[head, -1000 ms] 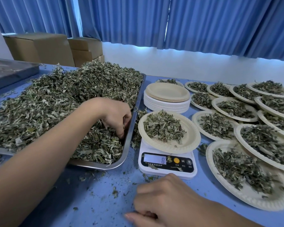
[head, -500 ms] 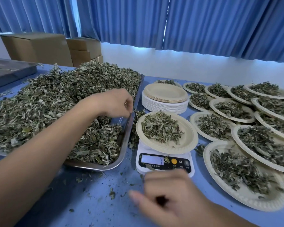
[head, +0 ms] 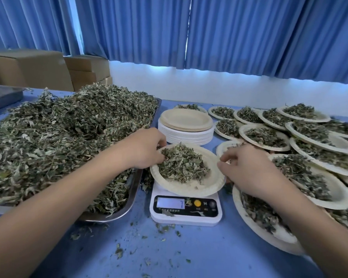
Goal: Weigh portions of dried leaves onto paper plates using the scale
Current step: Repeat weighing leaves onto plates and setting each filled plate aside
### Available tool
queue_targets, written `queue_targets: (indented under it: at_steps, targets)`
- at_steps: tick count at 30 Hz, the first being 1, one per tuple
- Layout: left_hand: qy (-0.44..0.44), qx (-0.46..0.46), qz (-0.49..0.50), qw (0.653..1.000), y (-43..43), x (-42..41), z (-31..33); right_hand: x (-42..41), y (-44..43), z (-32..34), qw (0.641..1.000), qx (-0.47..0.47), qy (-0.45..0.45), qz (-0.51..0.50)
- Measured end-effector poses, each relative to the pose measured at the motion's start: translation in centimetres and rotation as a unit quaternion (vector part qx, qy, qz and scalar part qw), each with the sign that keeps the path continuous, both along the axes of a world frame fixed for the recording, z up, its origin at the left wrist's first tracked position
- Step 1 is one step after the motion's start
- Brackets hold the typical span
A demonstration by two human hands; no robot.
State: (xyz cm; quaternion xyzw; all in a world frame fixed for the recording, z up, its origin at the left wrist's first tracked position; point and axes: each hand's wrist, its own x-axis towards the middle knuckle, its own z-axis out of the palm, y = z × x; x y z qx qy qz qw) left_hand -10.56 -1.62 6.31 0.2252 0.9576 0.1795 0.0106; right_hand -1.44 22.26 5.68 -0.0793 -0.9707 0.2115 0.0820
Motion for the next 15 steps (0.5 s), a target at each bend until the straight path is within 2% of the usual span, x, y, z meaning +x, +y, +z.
queue_targets:
  at_steps: [7,12,15]
  targets:
    - [-0.009,0.055,0.013,0.998,0.8,-0.2,1.3,-1.5,1.8,1.6,0.997,-0.073,0.024,0.001]
    - [0.024,0.078,0.023,0.996,4.2,-3.9,7.5,-5.1,5.1,7.0,0.991,-0.123,0.048,-0.003]
    - [0.051,0.080,0.031,0.995,7.2,-8.2,11.5,-9.6,7.5,10.5,0.989,-0.119,0.081,-0.026]
